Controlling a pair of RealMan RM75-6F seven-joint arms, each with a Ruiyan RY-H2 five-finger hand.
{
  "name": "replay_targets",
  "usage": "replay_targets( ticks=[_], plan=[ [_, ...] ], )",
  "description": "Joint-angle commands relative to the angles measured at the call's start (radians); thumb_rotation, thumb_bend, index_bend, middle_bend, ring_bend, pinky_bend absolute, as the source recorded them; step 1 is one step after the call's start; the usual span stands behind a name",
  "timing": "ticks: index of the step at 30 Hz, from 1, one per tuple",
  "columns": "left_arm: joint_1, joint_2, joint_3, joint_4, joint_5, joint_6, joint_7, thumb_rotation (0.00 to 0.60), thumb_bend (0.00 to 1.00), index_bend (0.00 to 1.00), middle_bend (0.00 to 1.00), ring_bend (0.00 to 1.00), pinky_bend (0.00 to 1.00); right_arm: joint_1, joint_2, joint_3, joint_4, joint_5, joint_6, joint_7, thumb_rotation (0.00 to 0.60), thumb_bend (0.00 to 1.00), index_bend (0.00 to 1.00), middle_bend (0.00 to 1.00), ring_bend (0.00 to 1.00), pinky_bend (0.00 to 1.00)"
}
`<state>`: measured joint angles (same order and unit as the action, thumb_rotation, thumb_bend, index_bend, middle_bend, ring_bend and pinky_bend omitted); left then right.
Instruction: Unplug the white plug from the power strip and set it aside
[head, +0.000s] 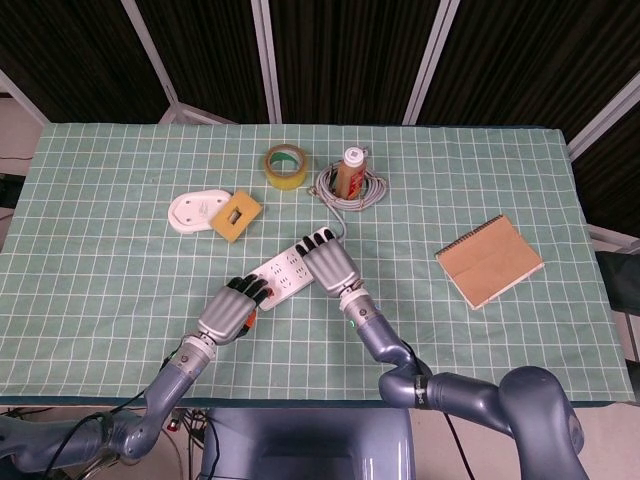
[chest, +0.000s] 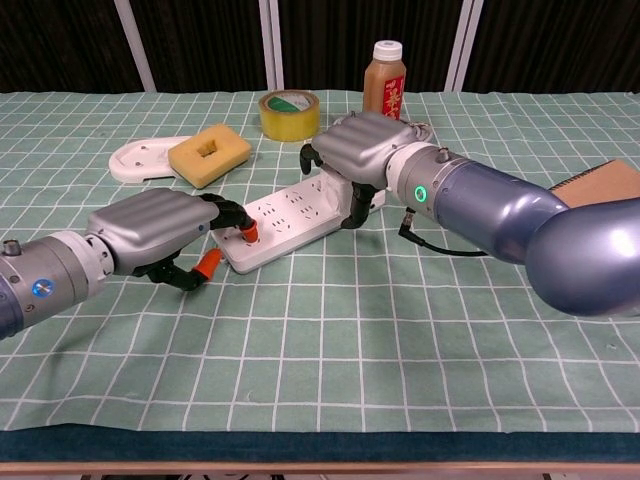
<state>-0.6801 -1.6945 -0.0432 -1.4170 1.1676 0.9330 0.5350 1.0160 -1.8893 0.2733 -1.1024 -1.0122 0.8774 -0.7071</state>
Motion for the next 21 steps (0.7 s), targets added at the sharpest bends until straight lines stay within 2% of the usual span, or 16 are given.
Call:
replay_targets(
  ticks=[1,4,16,21],
  plan=[
    [0.000,-0.001,0.000,0.001,-0.001,-0.001,-0.001,0.600,0.65,0.28,0.22,0.11,0.24,0.003,-0.009,-0.004,0.019,-0.006,-0.004,0.015,0.600,0.30,0.27,0.26,0.26,0.26],
    [-0.001,-0.003,0.001,0.003,-0.001,-0.001,-0.002,0.600,0.65,0.28,0.22,0.11,0.24,0.007,-0.016,-0.005,0.037,-0.015,-0.005,0.033,0.600,0.33,0.29,0.27,0.27,0.28],
    [-0.002,-0.011,0.006,0.016,-0.001,-0.006,-0.009,0.600,0.65,0.28,0.22,0.11,0.24,0.015,-0.047,-0.011,0.114,-0.030,-0.021,0.076,0.600,0.33,0.29,0.28,0.27,0.28],
    [-0.002,-0.009,0.008,0.016,0.004,-0.004,-0.012,0.600,0.65,0.28,0.22,0.11,0.24,0.017,-0.058,-0.010,0.132,-0.038,-0.019,0.091,0.600,0.40,0.32,0.30,0.28,0.29]
  ],
)
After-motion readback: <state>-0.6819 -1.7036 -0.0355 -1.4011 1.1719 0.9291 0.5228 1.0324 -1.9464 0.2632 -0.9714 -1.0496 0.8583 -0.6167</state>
